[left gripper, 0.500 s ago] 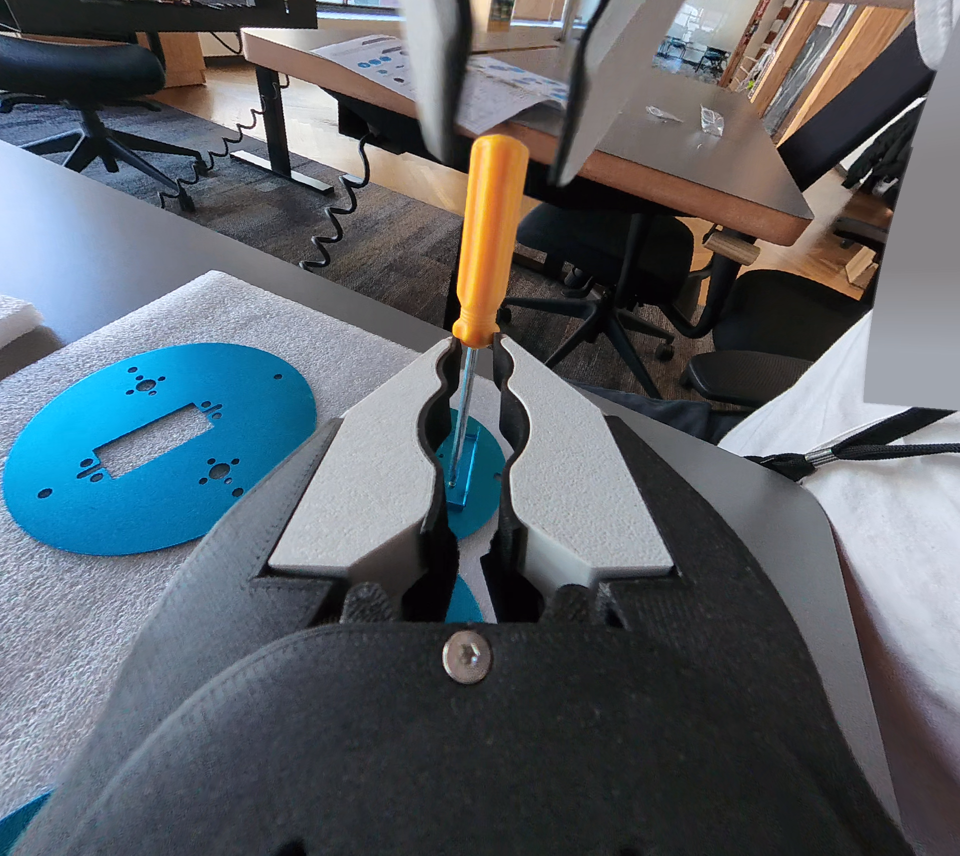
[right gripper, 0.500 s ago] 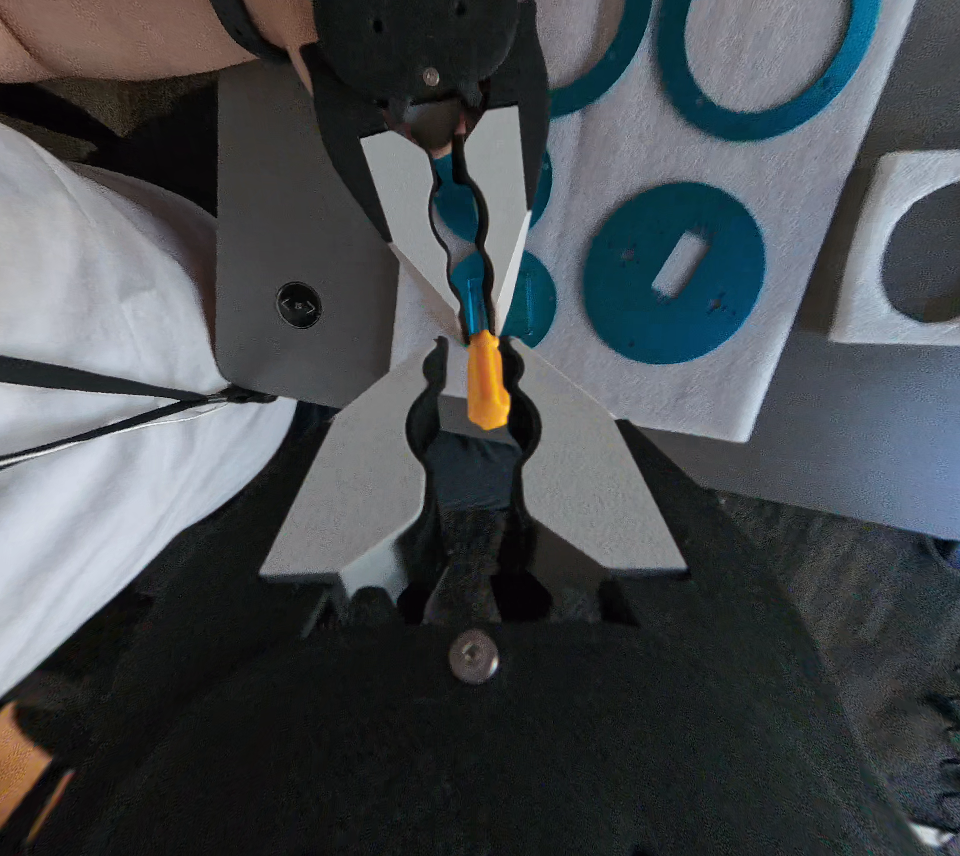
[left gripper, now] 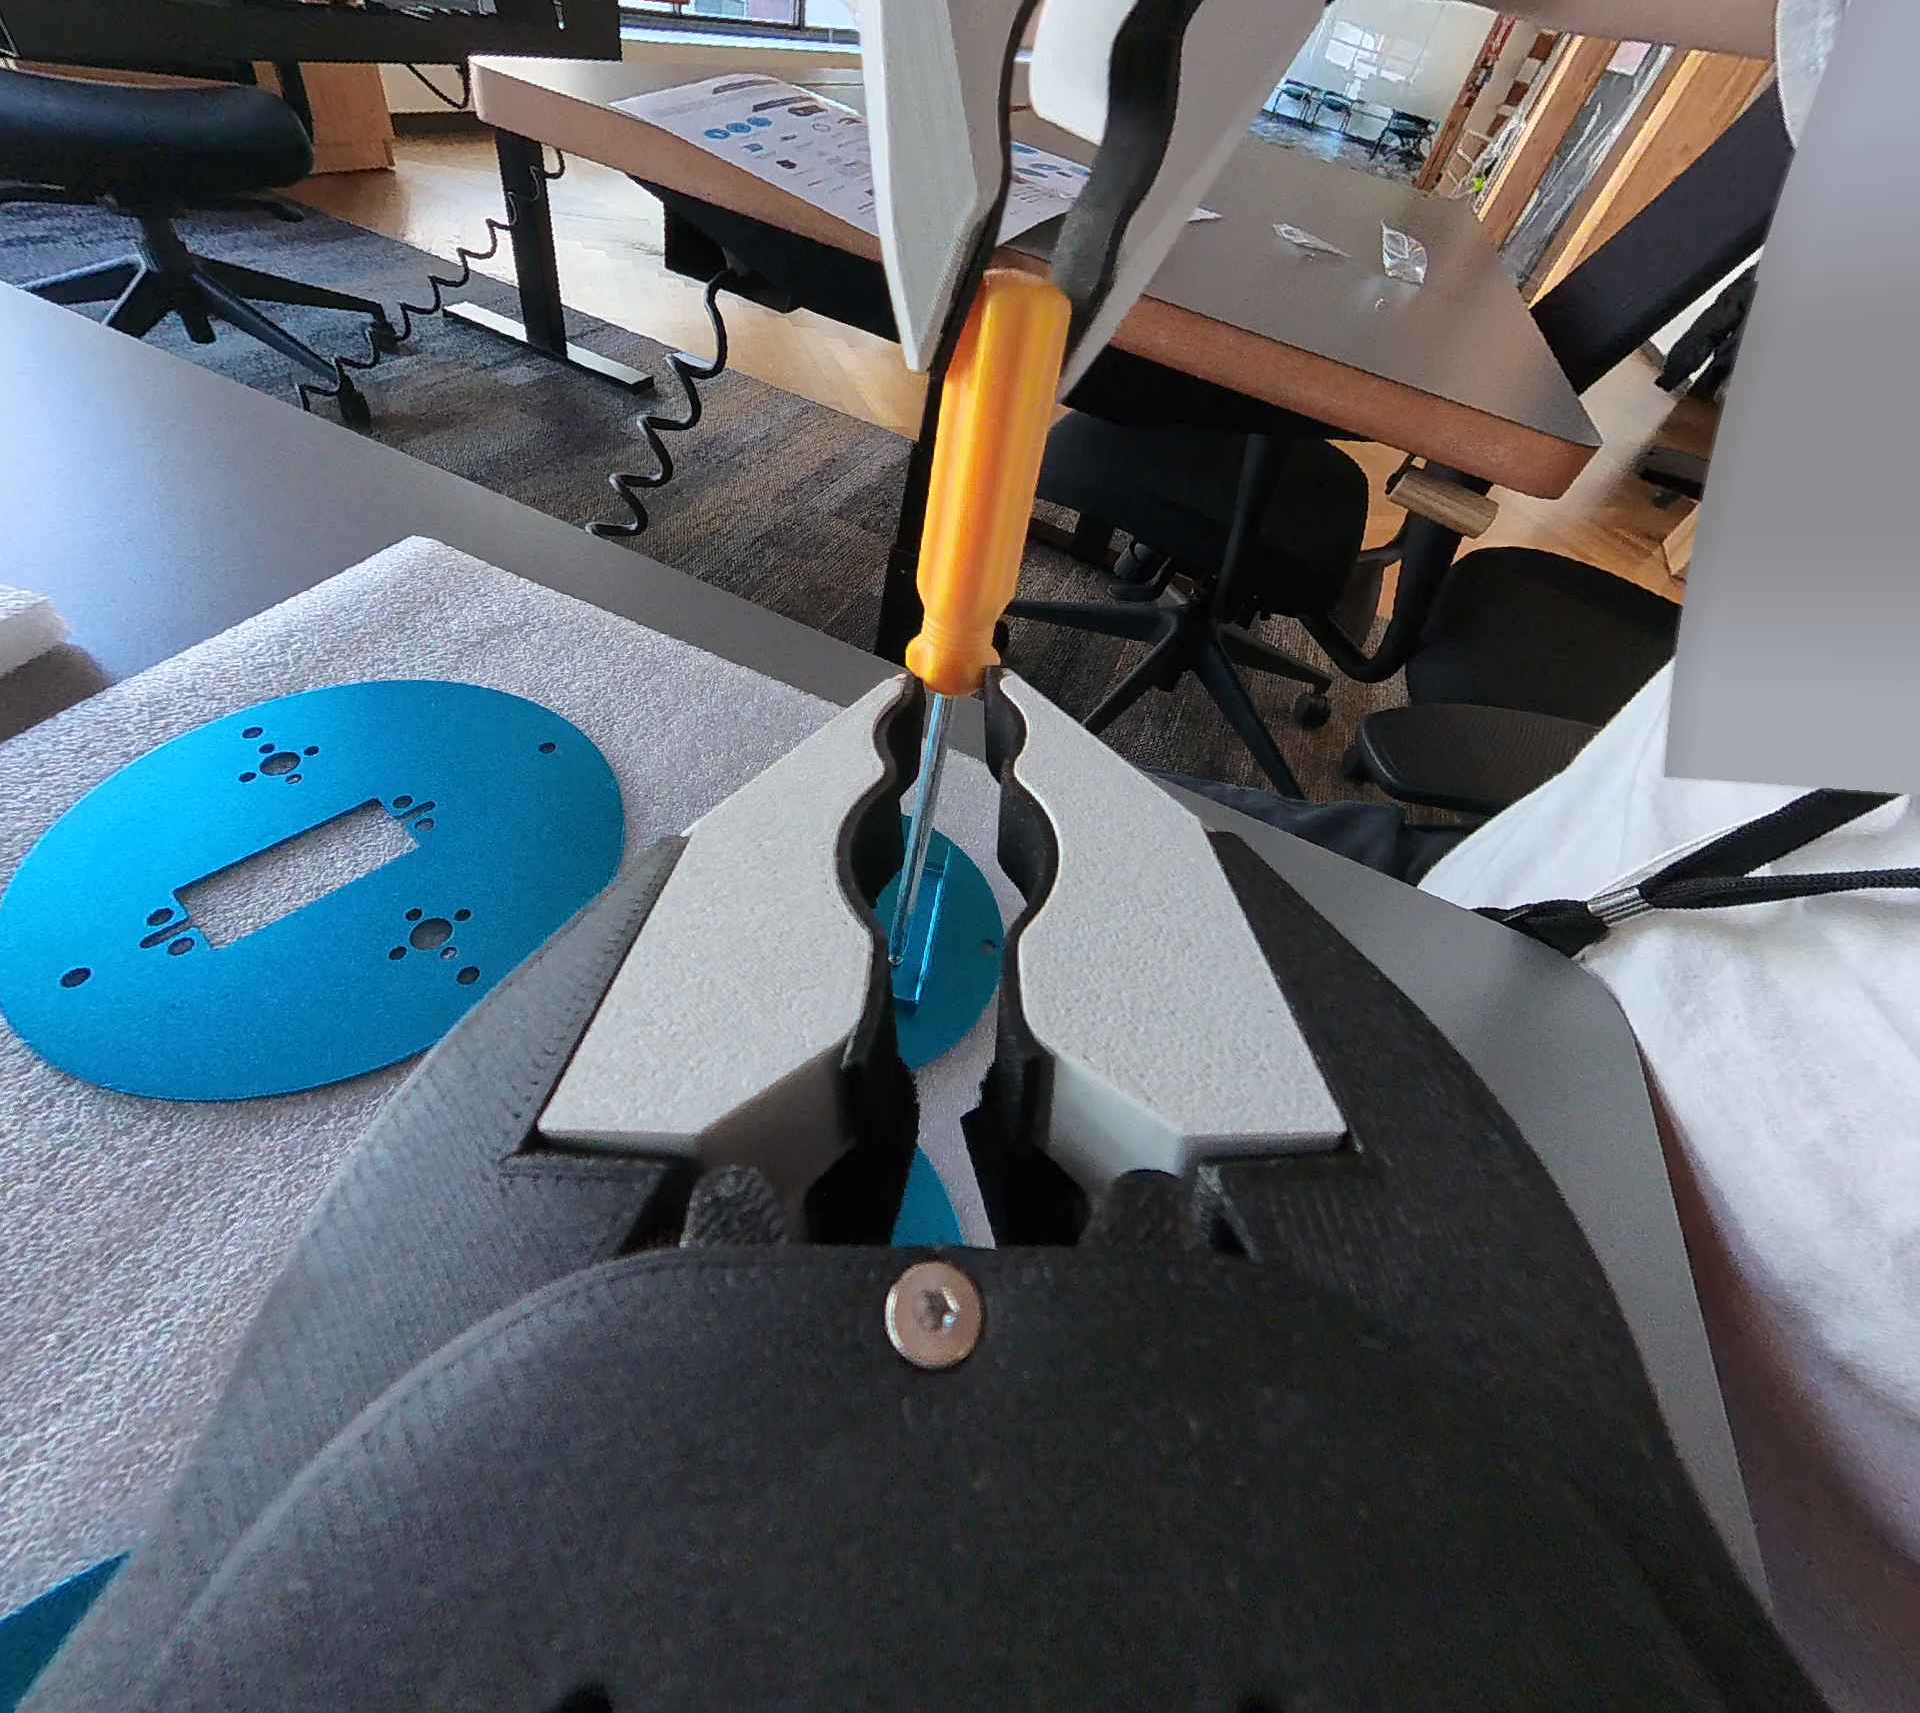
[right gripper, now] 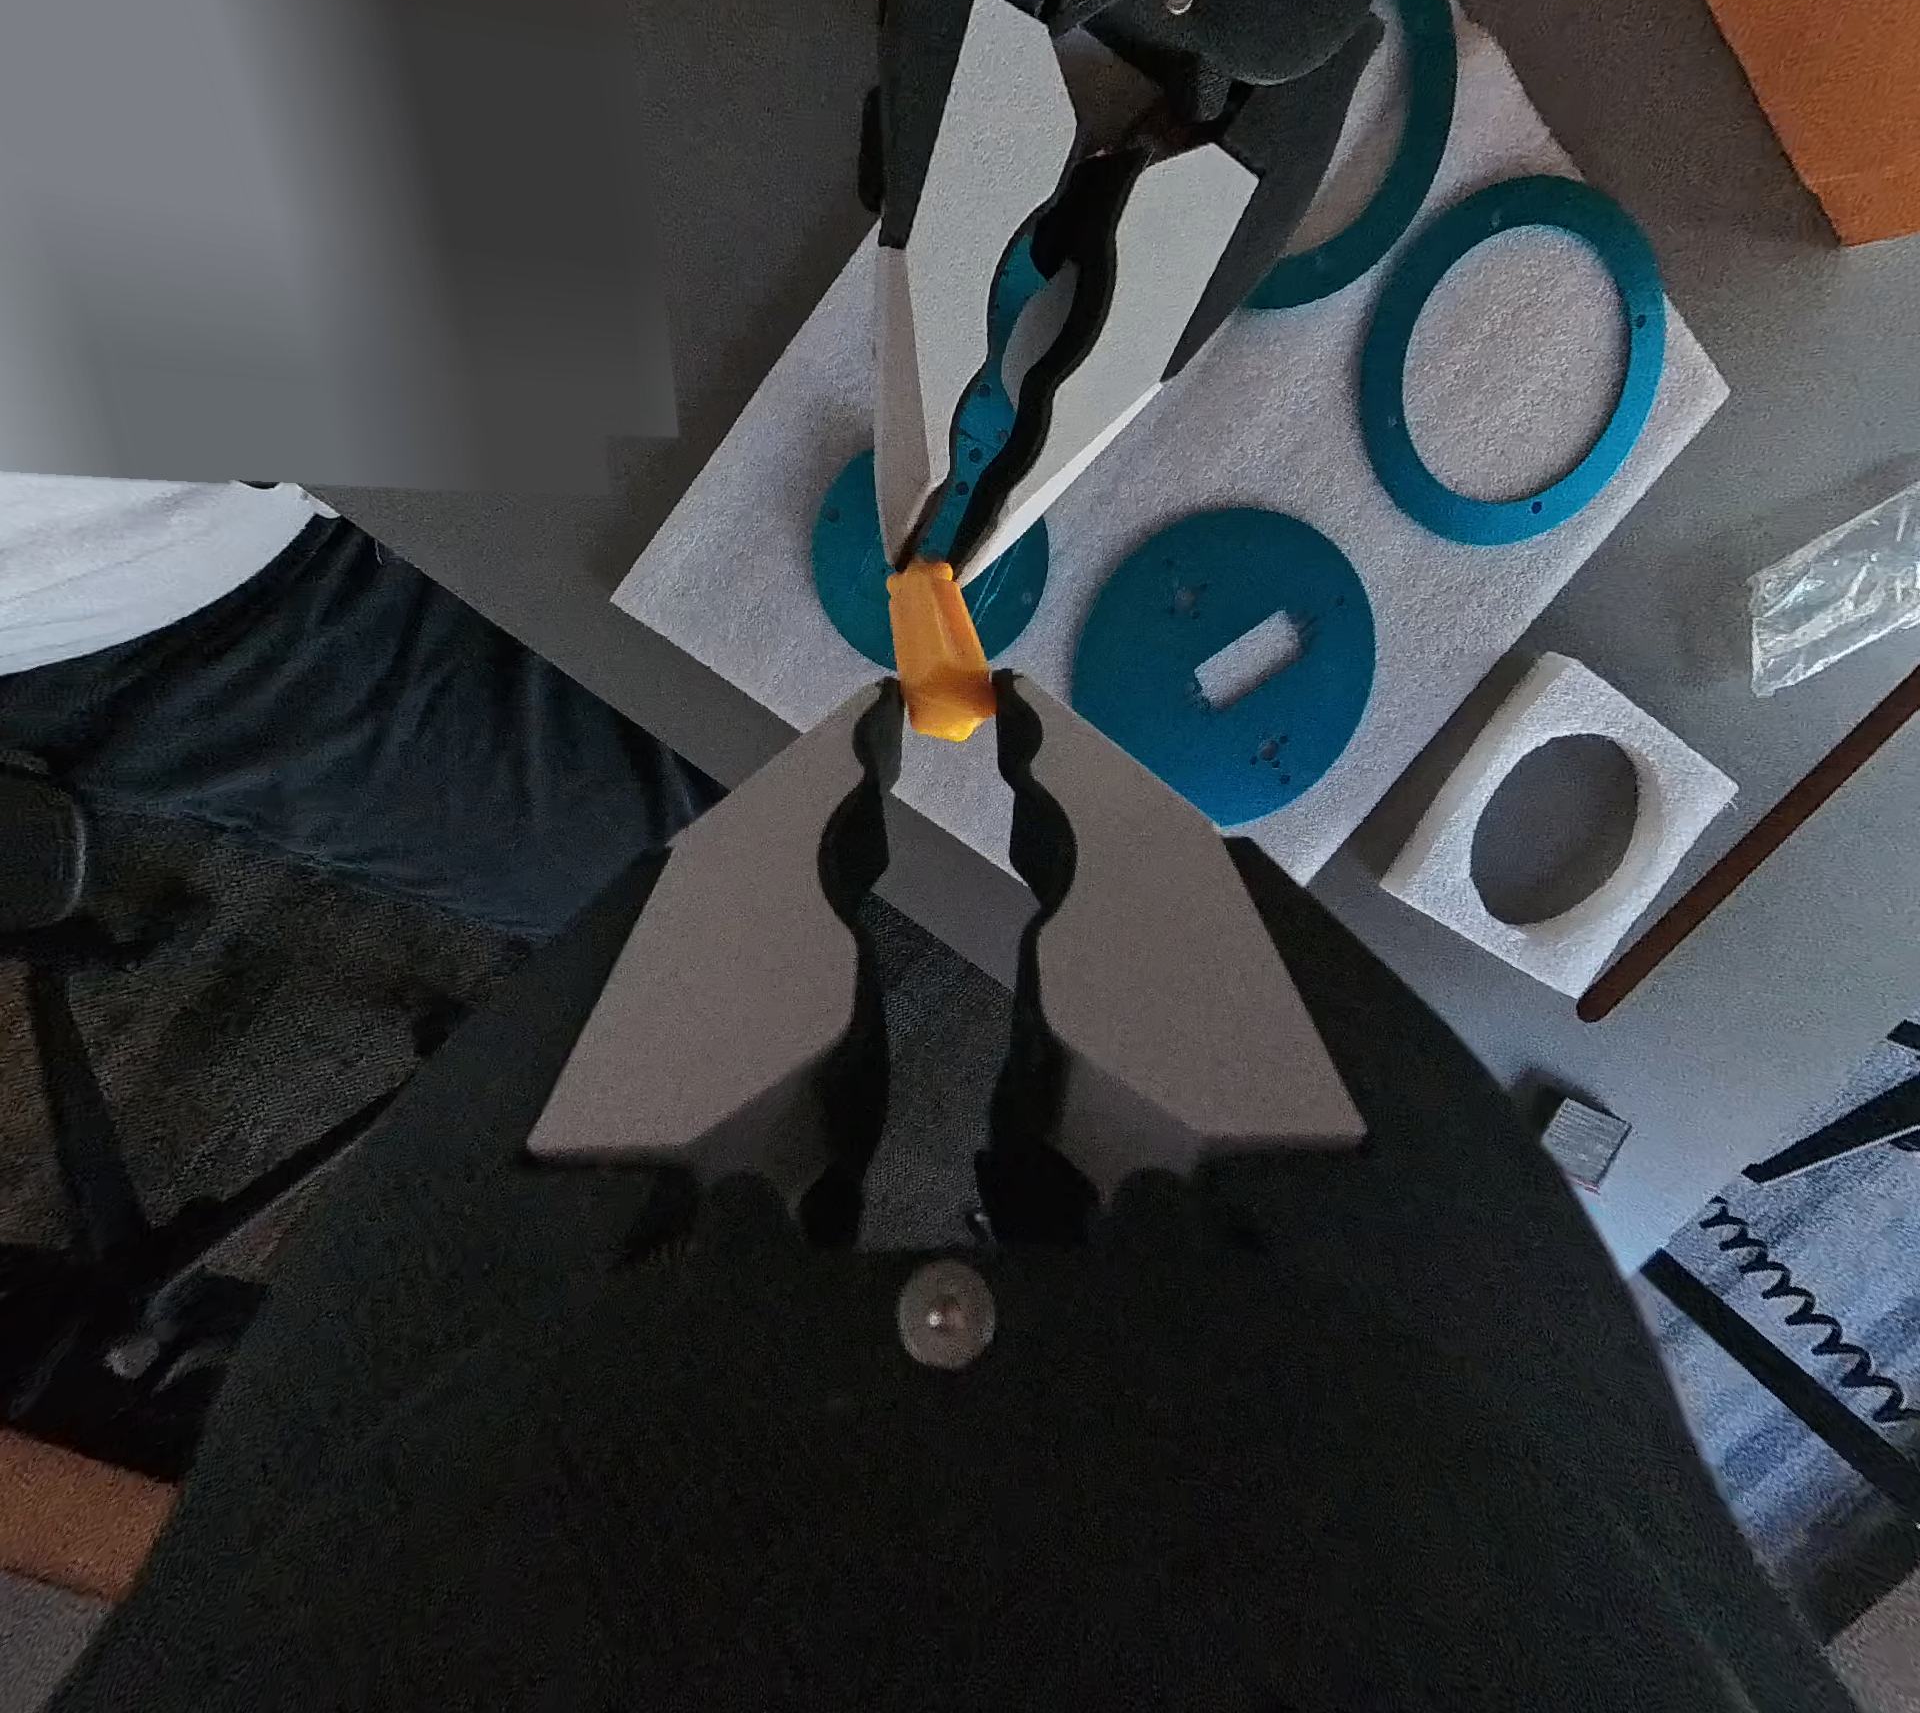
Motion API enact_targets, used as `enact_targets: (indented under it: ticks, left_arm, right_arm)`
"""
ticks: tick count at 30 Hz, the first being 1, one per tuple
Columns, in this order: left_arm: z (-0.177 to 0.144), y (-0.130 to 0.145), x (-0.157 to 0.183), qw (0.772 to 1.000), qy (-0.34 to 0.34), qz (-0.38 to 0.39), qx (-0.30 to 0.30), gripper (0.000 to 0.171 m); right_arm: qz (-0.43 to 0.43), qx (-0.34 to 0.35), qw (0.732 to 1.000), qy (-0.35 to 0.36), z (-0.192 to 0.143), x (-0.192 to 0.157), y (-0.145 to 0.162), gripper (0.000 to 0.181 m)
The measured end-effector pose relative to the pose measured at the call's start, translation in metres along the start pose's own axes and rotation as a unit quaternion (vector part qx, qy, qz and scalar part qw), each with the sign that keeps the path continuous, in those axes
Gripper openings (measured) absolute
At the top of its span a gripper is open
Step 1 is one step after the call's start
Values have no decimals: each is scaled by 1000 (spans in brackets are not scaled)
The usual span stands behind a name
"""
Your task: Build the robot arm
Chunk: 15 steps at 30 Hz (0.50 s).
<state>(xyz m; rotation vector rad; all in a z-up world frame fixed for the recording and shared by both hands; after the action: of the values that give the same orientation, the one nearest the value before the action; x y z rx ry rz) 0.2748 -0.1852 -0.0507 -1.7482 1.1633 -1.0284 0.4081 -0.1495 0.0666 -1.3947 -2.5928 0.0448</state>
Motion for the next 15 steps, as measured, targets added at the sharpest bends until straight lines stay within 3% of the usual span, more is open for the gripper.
enact_targets:
  ticks: [2,7,12,15]
  left_arm:
    - [0,0,0,1000,-1,0,1,10]
    - [-1,0,-1,1000,2,-2,0,8]
    - [-3,0,-2,1000,-7,-1,4,6]
    - [-5,0,-2,1000,-11,-1,7,8]
  right_arm:
    - [20,-5,1000,-17,1,0,-1,23]
    - [116,-32,991,-54,2,6,-3,16]
    - [266,-54,959,-79,2,10,-5,16]
    - [311,-54,946,-72,2,10,-6,16]
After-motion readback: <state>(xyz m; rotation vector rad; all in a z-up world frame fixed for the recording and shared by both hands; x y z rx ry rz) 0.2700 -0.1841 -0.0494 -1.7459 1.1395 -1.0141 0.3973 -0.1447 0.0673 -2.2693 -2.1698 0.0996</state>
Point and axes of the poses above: each gripper's, where its closed fingertips meet, z out along the fingers, y out of its underside, x = y × z across the jaws, the point moved 10 cm from there along -z, back along the fingers, and after that the axes turned 11 degrees about -x, right-handed, at the moved point
